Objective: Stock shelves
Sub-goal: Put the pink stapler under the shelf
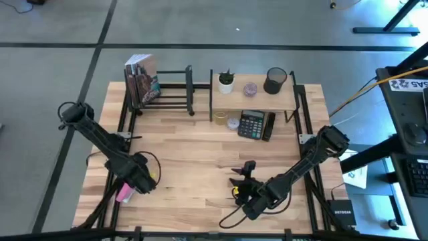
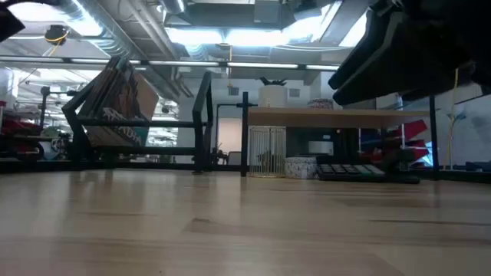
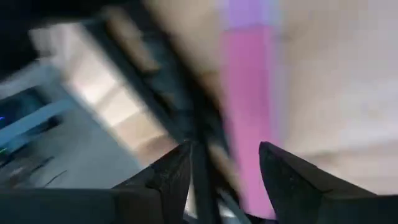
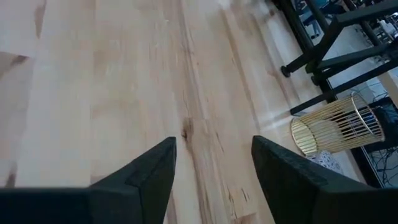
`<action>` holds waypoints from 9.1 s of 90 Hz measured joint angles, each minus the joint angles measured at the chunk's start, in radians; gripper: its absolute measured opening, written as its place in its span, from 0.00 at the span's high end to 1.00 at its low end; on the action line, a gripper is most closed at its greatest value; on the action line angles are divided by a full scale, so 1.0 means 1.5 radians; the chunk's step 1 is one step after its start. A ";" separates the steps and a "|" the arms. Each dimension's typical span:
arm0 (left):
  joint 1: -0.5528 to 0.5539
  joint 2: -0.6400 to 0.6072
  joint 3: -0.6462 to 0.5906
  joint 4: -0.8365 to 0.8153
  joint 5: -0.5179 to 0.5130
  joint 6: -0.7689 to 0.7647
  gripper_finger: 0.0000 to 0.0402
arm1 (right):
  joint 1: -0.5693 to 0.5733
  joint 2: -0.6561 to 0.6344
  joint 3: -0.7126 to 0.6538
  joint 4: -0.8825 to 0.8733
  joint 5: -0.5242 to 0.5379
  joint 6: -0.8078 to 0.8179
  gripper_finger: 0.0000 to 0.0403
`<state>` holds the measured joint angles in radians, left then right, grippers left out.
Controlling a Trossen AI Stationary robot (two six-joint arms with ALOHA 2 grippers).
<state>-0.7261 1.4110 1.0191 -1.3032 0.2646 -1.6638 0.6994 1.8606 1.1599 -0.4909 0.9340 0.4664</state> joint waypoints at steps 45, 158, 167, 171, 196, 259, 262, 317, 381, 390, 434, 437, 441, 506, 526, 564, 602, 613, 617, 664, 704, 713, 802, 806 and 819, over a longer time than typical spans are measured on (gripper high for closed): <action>-0.040 -0.001 -0.108 0.122 0.134 -0.078 0.58 | 0.000 0.001 -0.025 0.038 -0.002 0.002 0.51; 0.157 0.036 -0.097 0.630 -0.332 -0.064 0.70 | 0.001 -0.029 -0.022 0.047 -0.024 -0.052 0.51; 0.195 0.080 -0.097 0.738 -0.336 -0.021 0.65 | 0.001 -0.042 -0.022 0.045 -0.025 -0.053 0.51; 0.207 0.105 -0.097 0.801 -0.342 -0.007 0.64 | 0.001 -0.046 -0.022 0.045 -0.024 -0.053 0.51; 0.257 0.233 -0.096 1.066 -0.344 0.033 0.62 | 0.001 -0.046 -0.022 0.045 -0.066 -0.034 0.51; 0.257 0.249 -0.093 1.167 -0.369 0.136 0.61 | 0.010 -0.046 -0.032 -0.003 -0.121 0.064 0.51; 0.255 0.249 -0.093 1.167 -0.369 0.141 0.61 | 0.012 -0.046 -0.043 -0.009 -0.127 0.082 0.51; 0.172 0.249 -0.093 1.113 -0.486 0.164 0.61 | -0.075 -0.045 -0.248 0.263 -0.123 0.136 0.51; 0.166 0.240 -0.093 1.068 -0.359 0.272 0.31 | -0.043 -0.085 -0.250 0.277 -0.303 0.139 0.51; 0.148 0.240 -0.093 1.079 -0.348 0.253 0.31 | -0.060 -0.052 -0.263 0.367 -0.311 0.116 0.51; 0.092 0.286 -0.093 1.261 -0.525 0.312 0.31 | -0.230 -0.026 -0.201 0.402 -0.295 -0.081 0.51; 0.092 0.286 -0.093 1.270 -0.539 0.326 0.31 | -0.234 -0.030 -0.195 0.393 -0.300 -0.089 0.51; 0.092 0.286 -0.093 1.283 -0.551 0.347 0.31 | -0.235 -0.036 -0.185 0.370 -0.302 -0.095 0.51; -0.018 0.284 -0.092 1.249 -0.647 0.539 0.31 | 0.075 -0.099 -0.154 0.391 -0.307 -0.004 0.51; -0.019 0.283 -0.092 1.177 -0.696 0.468 0.31 | 0.029 -0.107 -0.144 0.382 -0.274 0.085 0.50; 0.041 0.310 -0.092 1.184 -0.660 0.480 0.31 | 0.000 -0.090 0.011 0.128 -0.240 0.148 0.30; 0.210 0.469 -0.057 1.608 -0.377 0.608 0.31 | 0.075 -0.085 0.008 -0.037 -0.144 0.356 0.35; 0.214 0.469 -0.026 1.613 -0.337 0.642 0.31 | 0.079 -0.072 -0.034 -0.010 -0.122 0.419 0.36; 0.205 0.469 -0.017 1.610 -0.331 0.658 0.31 | 0.078 -0.067 -0.052 0.007 -0.119 0.445 0.36; 0.082 0.449 0.006 1.604 -0.416 0.727 0.31 | 0.065 0.101 -0.081 0.056 -0.040 0.559 0.36; 0.001 0.448 0.006 1.550 -0.606 0.662 0.31 | 0.042 0.175 -0.078 0.108 0.047 0.612 0.36; -0.005 0.448 0.006 1.551 -0.617 0.669 0.31 | 0.028 0.175 -0.079 0.112 0.045 0.612 0.37; -0.042 0.448 0.006 1.541 -0.706 0.715 0.31 | 0.084 0.055 -0.043 -0.205 -0.072 0.790 0.73; -0.046 0.448 0.006 1.540 -0.716 0.718 0.31 | 0.105 0.047 -0.033 -0.263 -0.103 0.839 0.73; -0.049 0.448 0.006 1.538 -0.720 0.716 0.31 | 0.177 0.023 -0.004 -0.435 -0.214 1.024 0.73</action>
<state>-0.7995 2.0834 1.0283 1.0031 -0.8157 -0.5893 0.9650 1.8950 1.1536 -1.1436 0.6127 2.0017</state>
